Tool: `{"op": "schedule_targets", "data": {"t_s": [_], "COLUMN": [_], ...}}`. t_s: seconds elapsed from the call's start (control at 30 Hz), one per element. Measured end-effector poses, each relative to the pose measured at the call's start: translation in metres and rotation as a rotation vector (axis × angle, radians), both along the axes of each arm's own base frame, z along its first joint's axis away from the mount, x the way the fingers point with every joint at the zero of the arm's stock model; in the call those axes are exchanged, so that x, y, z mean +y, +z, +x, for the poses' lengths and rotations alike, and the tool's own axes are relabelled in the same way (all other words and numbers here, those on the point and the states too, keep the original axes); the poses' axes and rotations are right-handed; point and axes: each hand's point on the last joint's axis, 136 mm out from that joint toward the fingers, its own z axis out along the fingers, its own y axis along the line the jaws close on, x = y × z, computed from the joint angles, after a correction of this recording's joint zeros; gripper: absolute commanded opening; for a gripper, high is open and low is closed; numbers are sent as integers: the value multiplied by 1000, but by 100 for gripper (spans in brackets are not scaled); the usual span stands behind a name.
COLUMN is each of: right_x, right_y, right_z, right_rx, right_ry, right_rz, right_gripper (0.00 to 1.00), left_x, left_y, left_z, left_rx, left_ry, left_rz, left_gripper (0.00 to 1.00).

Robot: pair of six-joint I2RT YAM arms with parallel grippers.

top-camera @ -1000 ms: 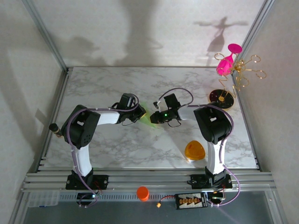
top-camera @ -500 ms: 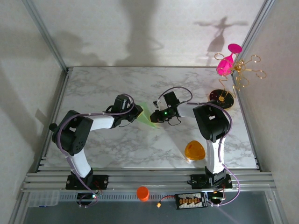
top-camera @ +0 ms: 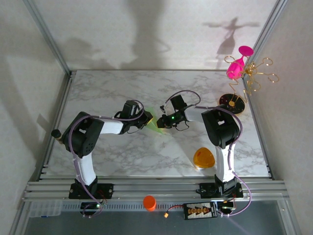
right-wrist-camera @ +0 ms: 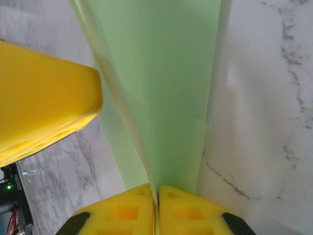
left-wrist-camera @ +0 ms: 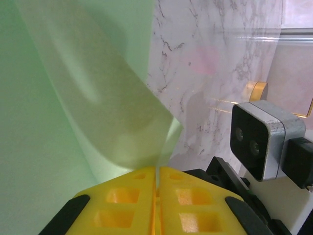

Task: Fold a paper plane with a square sheet of paper (pick it up from the middle)

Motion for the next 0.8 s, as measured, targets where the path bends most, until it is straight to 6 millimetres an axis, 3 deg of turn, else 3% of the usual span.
{"op": "schedule_targets", "data": {"t_s": [0.23, 0.57, 0.8], "right_x": [0, 0, 1], "right_y": [0, 1, 1], "right_z": [0, 0, -1], "right_rx": [4, 7, 8], "right_ry": [0, 2, 3], "right_rz": [-2, 0, 2], "right_gripper": [13, 15, 16], "left_x": [-3, -1, -2], "left_y": [-1, -18, -16], "left_z": [3, 2, 4], "left_rx": [-4, 22, 10], "left_ry": [-9, -14, -19], "left_rz": [-2, 25, 26], "left_gripper": [10, 9, 10]}}
